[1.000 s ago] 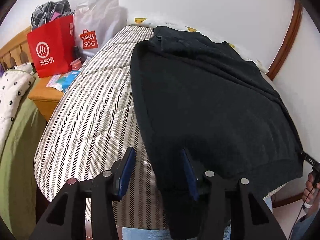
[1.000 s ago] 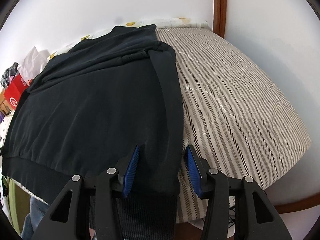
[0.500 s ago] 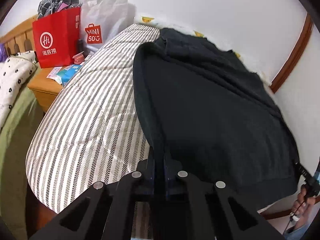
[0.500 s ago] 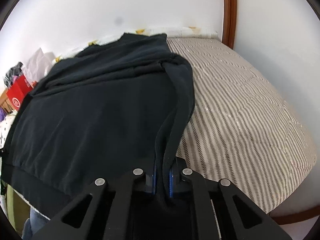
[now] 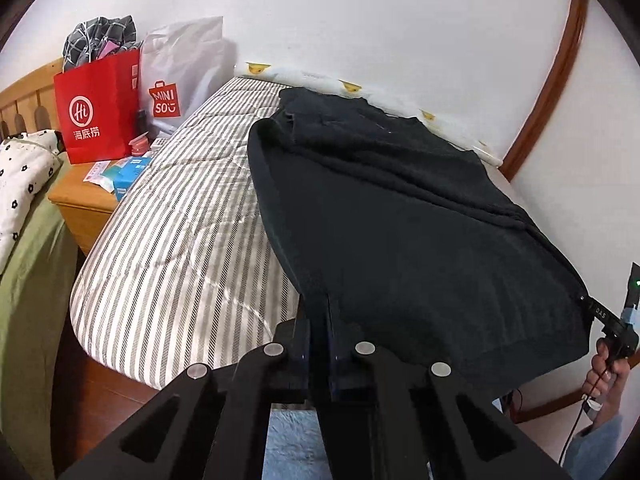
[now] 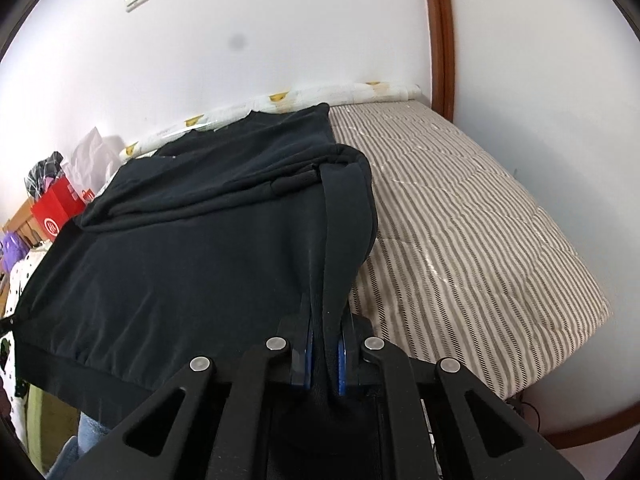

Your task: Fold small clothes

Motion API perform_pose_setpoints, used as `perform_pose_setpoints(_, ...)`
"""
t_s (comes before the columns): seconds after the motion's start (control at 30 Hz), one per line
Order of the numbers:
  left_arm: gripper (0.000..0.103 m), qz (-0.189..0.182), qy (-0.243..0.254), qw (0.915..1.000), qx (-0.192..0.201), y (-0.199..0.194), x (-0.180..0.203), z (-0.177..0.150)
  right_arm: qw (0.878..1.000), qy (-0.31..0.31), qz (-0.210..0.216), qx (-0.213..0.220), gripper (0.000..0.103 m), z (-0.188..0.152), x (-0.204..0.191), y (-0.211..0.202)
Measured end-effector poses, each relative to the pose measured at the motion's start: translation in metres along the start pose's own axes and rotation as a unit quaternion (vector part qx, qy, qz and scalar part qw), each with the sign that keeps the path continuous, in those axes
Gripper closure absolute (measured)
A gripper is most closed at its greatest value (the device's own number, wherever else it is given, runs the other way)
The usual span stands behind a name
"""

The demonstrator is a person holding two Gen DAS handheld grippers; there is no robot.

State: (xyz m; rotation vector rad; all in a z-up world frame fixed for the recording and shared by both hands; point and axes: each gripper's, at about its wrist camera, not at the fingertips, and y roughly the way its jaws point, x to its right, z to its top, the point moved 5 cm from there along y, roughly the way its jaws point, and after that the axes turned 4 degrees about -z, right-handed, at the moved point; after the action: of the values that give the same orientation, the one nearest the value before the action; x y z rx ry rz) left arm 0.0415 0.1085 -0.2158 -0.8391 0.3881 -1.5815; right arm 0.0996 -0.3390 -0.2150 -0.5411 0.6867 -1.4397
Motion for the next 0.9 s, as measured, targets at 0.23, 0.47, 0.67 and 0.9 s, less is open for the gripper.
perform_pose_setpoints(0.23, 0.097, -0.009, 0.0, 0.9998, 0.018, -0.007, 0.004, 0.012, 1.0, -0.004, 0.002, 0.01, 0.095, 0.005, -0.008, -0.007)
perform_pose_setpoints(0.47, 0.097, -0.02, 0.004, 0.9993, 0.033, -0.013, 0.01, 0.033, 0.999, 0.014, 0.024, 0.021, 0.095, 0.022, -0.003, -0.014)
perform_pose_setpoints(0.67, 0.097, -0.024, 0.009, 0.9983, 0.053, -0.021, 0.02, 0.059, 0.999, 0.023, 0.032, 0.033, 0.095, 0.04, -0.006, -0.019)
perform_pose_setpoints(0.9, 0.097, -0.025, 0.001, 0.9975, 0.066, -0.023, 0.019, 0.083, 0.998, 0.028, 0.04, 0.049, 0.095, 0.066, -0.012, -0.023)
